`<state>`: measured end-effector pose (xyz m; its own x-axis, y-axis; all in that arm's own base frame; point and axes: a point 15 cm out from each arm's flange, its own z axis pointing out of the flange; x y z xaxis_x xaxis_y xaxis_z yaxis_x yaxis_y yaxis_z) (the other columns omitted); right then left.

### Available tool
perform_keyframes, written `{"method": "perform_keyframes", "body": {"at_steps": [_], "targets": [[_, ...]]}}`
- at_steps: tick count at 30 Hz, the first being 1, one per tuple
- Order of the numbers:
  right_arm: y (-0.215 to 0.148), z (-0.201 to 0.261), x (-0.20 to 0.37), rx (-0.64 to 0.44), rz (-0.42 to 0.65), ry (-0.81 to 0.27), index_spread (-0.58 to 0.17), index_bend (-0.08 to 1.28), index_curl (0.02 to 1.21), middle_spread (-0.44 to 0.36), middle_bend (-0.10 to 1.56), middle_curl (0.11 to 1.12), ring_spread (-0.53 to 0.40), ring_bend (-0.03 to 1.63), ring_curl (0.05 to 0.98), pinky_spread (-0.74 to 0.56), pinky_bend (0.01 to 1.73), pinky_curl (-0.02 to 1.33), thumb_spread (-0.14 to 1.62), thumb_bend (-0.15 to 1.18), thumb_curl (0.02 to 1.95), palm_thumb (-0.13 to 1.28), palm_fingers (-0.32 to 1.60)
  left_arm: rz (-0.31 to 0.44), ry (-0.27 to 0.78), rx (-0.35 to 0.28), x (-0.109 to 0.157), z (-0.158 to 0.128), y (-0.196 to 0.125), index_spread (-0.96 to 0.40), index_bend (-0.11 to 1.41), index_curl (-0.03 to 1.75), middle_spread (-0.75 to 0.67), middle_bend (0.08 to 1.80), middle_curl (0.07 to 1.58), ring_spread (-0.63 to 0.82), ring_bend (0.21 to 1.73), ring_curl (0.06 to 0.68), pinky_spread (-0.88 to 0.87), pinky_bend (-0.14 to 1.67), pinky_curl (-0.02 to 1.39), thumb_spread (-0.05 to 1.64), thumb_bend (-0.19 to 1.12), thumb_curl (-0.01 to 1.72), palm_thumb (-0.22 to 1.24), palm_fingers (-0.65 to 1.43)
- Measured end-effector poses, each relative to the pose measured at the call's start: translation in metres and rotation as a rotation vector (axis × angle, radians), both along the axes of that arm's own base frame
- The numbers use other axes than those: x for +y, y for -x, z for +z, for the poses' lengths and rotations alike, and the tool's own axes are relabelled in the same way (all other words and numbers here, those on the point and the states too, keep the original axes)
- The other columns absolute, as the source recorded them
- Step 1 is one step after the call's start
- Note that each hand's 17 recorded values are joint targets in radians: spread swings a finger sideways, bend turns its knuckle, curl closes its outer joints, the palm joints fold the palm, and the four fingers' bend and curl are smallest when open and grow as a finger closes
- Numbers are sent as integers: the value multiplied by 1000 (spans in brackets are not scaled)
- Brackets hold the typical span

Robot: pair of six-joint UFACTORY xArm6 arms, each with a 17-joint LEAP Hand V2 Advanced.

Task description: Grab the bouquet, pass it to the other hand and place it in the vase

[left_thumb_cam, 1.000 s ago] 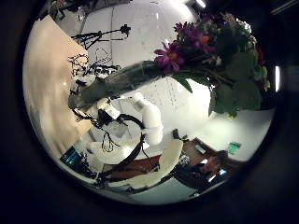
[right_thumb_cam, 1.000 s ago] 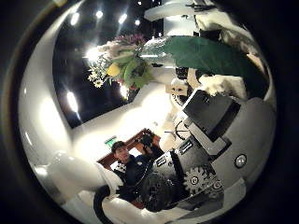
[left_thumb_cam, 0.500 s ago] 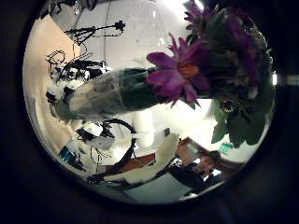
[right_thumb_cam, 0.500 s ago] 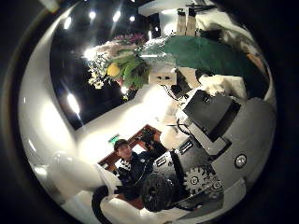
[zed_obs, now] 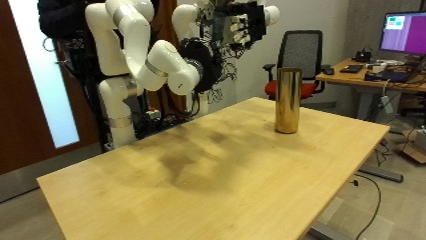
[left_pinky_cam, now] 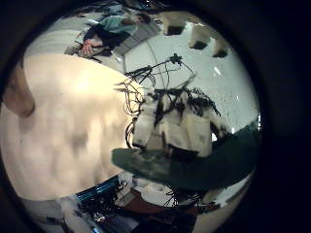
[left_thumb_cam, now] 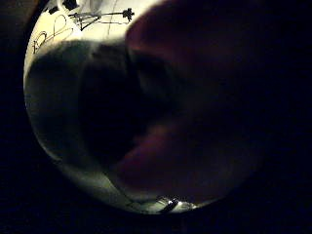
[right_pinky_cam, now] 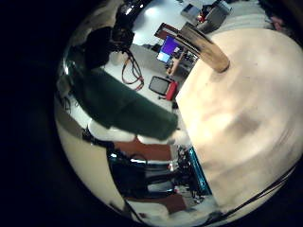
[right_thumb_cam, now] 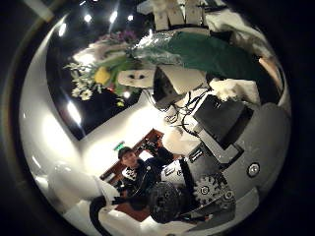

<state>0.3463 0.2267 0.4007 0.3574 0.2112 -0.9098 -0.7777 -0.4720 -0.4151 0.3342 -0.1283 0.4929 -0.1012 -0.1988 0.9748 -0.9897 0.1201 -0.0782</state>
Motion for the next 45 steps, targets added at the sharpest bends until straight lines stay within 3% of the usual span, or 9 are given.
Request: {"method": "perform_keyframes", "body": {"at_steps": [5, 13, 18, 20, 23, 25, 29, 35, 45], "targets": [[-7, -3, -1, -8, -27, 13, -216, 1128, 741, -109, 1330, 649, -174, 1425, 583, -283, 1092, 1018, 301, -6, 867, 1132, 1192, 12, 15, 4, 2, 2, -1, -146, 123, 233, -489, 917, 674, -514, 1063, 352, -684, 923, 463, 886, -7, 384, 703, 1044], [-9, -5, -3, -3, -37, 17, -206, 1127, 737, -115, 1316, 642, -182, 1413, 584, -276, 1114, 1003, 684, -22, 805, 1075, 1182, 26, 56, -15, 2, 11, -3, -338, 202, 162, -544, 936, 787, -532, 1166, 445, -721, 1049, 496, 572, -14, 539, 977, 1087], [-14, -16, -11, 18, -74, 38, -243, 866, 712, -122, 1176, 623, -212, 1344, 570, -326, 1165, 923, 673, -45, 725, 928, 980, 44, 63, -70, 4, 19, -1, -472, 334, 178, -557, 947, 875, -517, 1182, 486, -713, 958, 468, 212, -16, 672, 1091, 1066], [-12, -23, -12, 50, -85, 34, -258, 618, 668, -139, 1038, 600, -255, 1315, 560, -427, 1100, 860, 687, -33, 691, 910, 557, 54, 67, -89, 5, 23, -1, -533, 391, 186, -566, 946, 921, -510, 1194, 506, -707, 943, 474, 128, -13, 716, 1127, 1050], [-13, -31, -16, 81, -99, 31, -275, 538, 627, -153, 912, 563, -261, 1245, 529, -459, 1003, 802, 798, -23, 656, 908, 345, 63, 68, -128, 6, 26, 0, -601, 453, 196, -583, 948, 981, -503, 1223, 536, -692, 942, 495, 73, -15, 758, 1159, 1025], [-18, -37, -22, 103, -114, 32, -283, 535, 600, -136, 751, 498, -176, 1063, 481, -272, 817, 765, 859, -32, 625, 880, -26, 74, 65, -156, 7, 28, -1, -621, 466, 198, -591, 954, 1002, -498, 1231, 545, -687, 948, 506, 62, -14, 771, 1171, 1013], [-29, -42, -42, 127, -163, 38, -315, 393, 466, -28, 477, 374, 48, 734, 319, 154, 616, 595, 918, -33, 570, 828, -98, 110, 76, -205, 8, 36, -4, -692, 496, 198, -614, 947, 1076, -484, 1286, 578, -669, 1013, 561, 48, -15, 815, 1195, 983], [-41, -43, -71, 147, -232, 50, -325, 288, 398, 27, 313, 319, 150, 512, 239, 337, 443, 459, 946, -26, 530, 815, -7, 221, 73, -295, 23, 54, -15, -755, 568, 225, -627, 938, 1129, -472, 1327, 599, -647, 1073, 613, 83, -26, 841, 1149, 1022], [-45, -46, -98, 159, -280, 61, -319, 217, 370, 47, 187, 300, 172, 357, 205, 361, 312, 360, 955, -25, 502, 822, 117, 318, 44, -419, 56, 106, -23, -798, 602, 322, -635, 929, 1164, -450, 1365, 612, -610, 1119, 660, 157, -19, 870, 1151, 1021]]}}
